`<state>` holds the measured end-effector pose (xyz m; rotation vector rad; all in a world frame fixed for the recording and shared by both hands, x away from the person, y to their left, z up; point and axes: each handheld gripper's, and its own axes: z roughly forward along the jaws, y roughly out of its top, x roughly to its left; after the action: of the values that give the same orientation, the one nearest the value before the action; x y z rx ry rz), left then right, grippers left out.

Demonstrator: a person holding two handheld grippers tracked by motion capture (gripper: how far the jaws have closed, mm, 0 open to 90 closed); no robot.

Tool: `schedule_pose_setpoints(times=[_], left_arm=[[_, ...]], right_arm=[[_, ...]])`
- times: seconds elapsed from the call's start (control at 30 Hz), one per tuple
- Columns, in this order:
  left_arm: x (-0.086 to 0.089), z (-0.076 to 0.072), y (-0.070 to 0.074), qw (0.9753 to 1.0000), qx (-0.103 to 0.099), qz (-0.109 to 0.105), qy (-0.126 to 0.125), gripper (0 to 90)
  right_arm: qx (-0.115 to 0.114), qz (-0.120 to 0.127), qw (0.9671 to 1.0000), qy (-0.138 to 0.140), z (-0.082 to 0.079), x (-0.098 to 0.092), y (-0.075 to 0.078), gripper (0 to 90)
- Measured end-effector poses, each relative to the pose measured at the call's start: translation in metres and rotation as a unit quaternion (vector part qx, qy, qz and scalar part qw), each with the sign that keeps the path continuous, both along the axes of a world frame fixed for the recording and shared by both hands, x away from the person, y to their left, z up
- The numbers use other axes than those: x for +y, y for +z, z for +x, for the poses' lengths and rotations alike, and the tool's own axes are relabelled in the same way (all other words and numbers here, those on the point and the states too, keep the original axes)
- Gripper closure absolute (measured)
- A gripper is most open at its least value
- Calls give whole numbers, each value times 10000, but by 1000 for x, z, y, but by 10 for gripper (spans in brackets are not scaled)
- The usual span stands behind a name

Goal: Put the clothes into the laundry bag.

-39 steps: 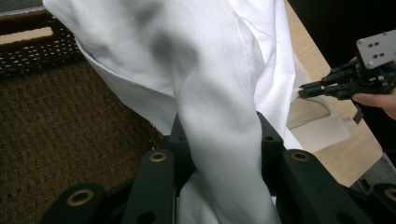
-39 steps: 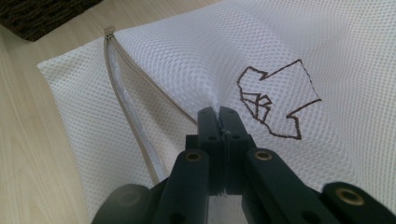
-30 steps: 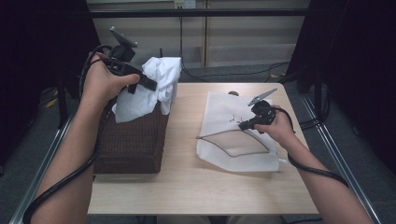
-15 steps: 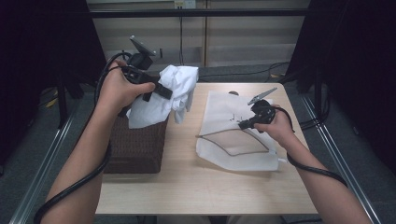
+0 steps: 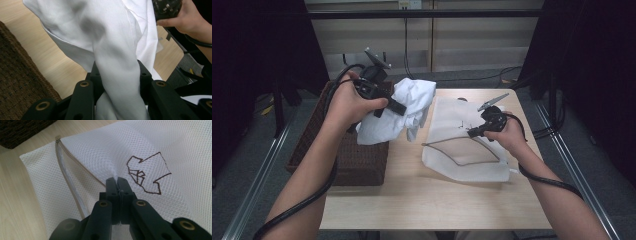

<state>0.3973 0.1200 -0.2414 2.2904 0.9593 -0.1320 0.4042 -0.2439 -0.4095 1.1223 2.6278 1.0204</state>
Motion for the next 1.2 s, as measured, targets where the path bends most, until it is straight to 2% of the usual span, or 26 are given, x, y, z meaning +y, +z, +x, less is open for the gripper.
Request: schedule_pose_setpoints(times=[0.33, 0.63, 0.7, 0.73, 0.83, 0.93, 0.97, 1.0, 1.1, 1.2], left_arm=[[-21, -11, -14, 9992, 100, 32, -393, 680], [-33, -19, -28, 9982, 148, 6, -575, 679], [-35, -20, -32, 9986, 180, -57, -494, 680], [-35, -19, -34, 9980, 183, 23, -610, 679], [-38, -20, -39, 9977, 207, 9, -638, 679], [-40, -21, -41, 9969, 227, 21, -757, 679], [-41, -23, -42, 9972, 228, -11, -710, 679], [-41, -23, -41, 9966, 202, 54, -794, 679], [-44, -26, -42, 9966, 224, -7, -791, 679], [-45, -28, -43, 9955, 251, -14, -909, 679]], right_arm=[[-14, 18, 10000, -42, 3, 1, 3, 900], [-22, 29, 10000, -49, 5, 1, 7, 900], [-10, 15, 10000, -67, 5, 1, 7, 900], [-14, 19, 10000, -70, 6, 1, 6, 900], [-25, 20, 10000, -68, 7, 1, 5, 900], [17, -11, 10000, -85, 7, 3, 5, 900], [9, -2, 10000, -81, 8, 3, 4, 900], [14, 3, 9999, -103, 8, 4, 4, 900], [24, -10, 9999, -97, 9, 4, 2, 900], [40, -43, 9999, -127, 10, 5, 1, 900]])
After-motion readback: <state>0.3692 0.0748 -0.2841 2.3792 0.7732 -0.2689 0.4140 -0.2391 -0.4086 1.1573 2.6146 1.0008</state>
